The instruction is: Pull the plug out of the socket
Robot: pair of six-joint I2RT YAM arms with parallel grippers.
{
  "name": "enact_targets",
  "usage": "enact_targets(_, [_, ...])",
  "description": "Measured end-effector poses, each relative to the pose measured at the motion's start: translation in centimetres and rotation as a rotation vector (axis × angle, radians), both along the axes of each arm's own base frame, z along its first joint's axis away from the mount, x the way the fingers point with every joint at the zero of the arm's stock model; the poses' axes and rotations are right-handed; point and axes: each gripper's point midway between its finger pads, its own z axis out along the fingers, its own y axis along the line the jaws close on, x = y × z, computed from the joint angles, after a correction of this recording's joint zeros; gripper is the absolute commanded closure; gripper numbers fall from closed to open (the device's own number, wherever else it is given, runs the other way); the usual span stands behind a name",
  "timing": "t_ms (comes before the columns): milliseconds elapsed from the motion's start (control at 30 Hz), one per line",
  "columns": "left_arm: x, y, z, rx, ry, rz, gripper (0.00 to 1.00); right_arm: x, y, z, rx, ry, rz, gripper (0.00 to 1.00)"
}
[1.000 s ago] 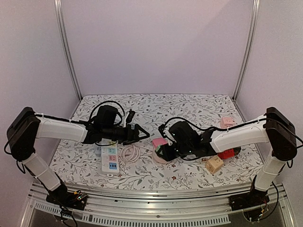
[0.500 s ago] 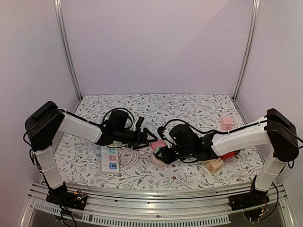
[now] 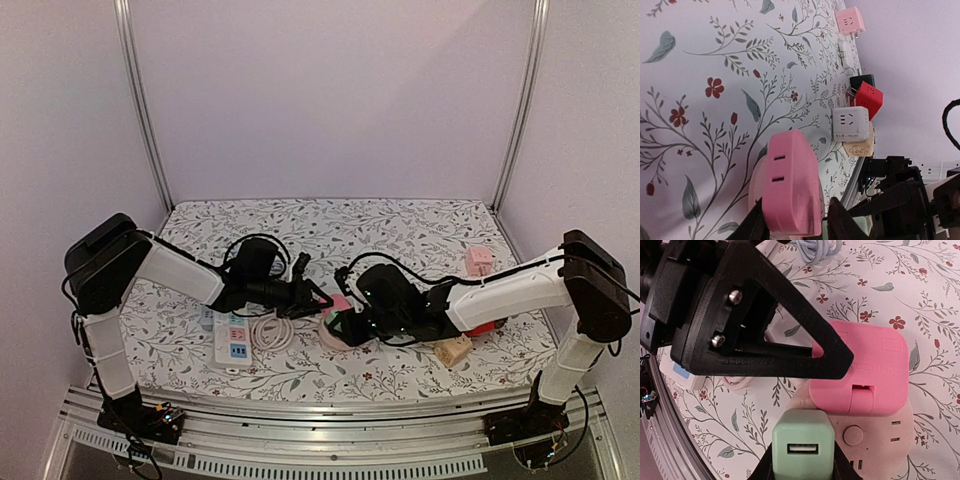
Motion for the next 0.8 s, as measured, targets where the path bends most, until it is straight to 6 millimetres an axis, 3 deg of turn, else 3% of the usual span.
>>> enact_targets(267, [-0.22,0.16,-0.11,-0.002,-0.017,-0.009,0.84,0.24,0.11,-0.07,0.053,0.067,-0.074,0.94])
enact_targets(800, [-0.54,0.37,-0.13,-0.008,-0.071,-0.033,0.95,-0.14,0.37,-0.32,0.085,0.114,-0.098,0.94])
